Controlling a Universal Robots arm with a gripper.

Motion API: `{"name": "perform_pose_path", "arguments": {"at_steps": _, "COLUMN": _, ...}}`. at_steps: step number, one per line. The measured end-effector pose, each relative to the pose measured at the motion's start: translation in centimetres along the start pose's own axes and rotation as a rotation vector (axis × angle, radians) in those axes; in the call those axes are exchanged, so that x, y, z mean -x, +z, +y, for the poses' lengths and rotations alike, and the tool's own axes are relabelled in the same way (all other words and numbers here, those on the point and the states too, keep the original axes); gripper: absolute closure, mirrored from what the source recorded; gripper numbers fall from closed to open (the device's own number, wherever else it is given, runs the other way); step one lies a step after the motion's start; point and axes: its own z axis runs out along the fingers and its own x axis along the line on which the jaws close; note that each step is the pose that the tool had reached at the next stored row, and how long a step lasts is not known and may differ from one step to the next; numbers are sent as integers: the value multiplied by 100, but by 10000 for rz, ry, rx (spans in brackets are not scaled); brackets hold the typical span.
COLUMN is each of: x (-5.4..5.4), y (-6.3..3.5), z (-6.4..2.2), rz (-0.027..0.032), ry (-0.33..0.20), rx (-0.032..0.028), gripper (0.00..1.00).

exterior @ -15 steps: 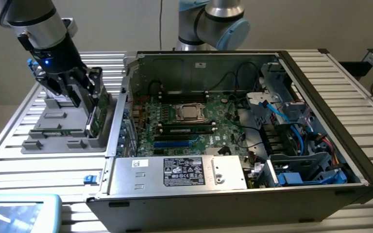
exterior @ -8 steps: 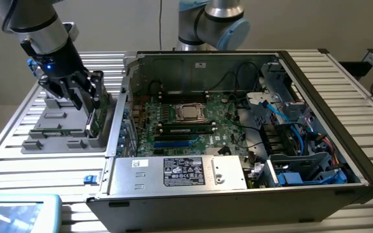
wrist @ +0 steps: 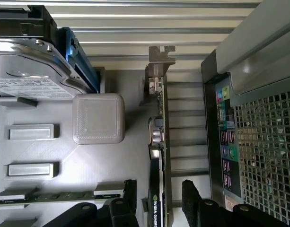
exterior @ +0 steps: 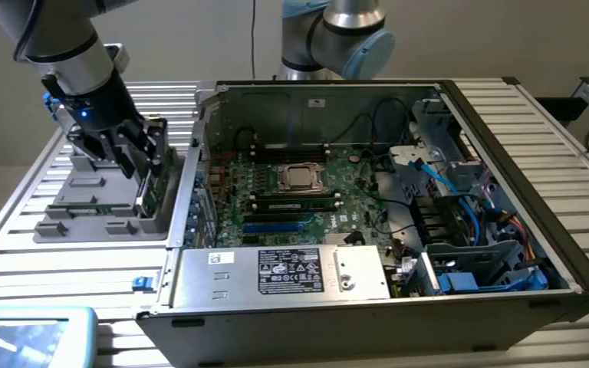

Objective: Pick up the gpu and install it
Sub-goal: 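Pick up the gpu and move the gpu toward the slot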

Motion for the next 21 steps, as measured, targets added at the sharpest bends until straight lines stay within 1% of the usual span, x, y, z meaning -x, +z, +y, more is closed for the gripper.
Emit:
{"name": "perform_pose_path", "arguments": {"at_steps": 2, "x": -2, "y": 21, "z": 2, "rz": -18, "ry": 1, "rx": 26, "gripper": 48}}
{"name": "perform_pose_path", "arguments": {"at_steps": 5, "x": -6, "y": 58, "z": -1, "rz": -24, "ry": 7, "rx": 103, "gripper": 48}}
{"name": "perform_pose_path", "arguments": {"at_steps": 8, "x": -9, "y": 97, "z": -4, "rz": -25, "ry": 12, "rx": 169, "gripper": 48}}
{"name": "perform_pose_path", "arguments": {"at_steps": 12, "x": -15, "y": 153, "z": 24, "rz": -35, "ry": 16, "rx": 194, "gripper": 48}}
{"name": "perform_pose_path", "arguments": {"at_steps": 14, "x": -18, "y": 174, "z": 22, "rz": -48, "ry": 13, "rx": 209, "gripper": 48}}
{"name": "perform_pose_path", "arguments": {"at_steps": 15, "x": -21, "y": 184, "z": 20, "rz": -54, "ry": 14, "rx": 226, "gripper": 48}}
{"name": "perform_pose_path", "arguments": {"at_steps": 16, "x": -24, "y": 194, "z": 20, "rz": -59, "ry": 18, "rx": 257, "gripper": 48}}
{"name": "perform_pose_path", "arguments": {"at_steps": 18, "x": -26, "y": 213, "z": 18, "rz": -62, "ry": 44, "rx": 360, "gripper": 48}}
{"name": "perform_pose_path", "arguments": {"at_steps": 20, "x": -27, "y": 230, "z": 17, "rz": -59, "ry": 87, "rx": 479, "gripper": 48}}
{"name": "perform_pose_path", "arguments": {"at_steps": 21, "x": -28, "y": 245, "z": 15, "rz": -61, "ry": 101, "rx": 510, "gripper": 48}}
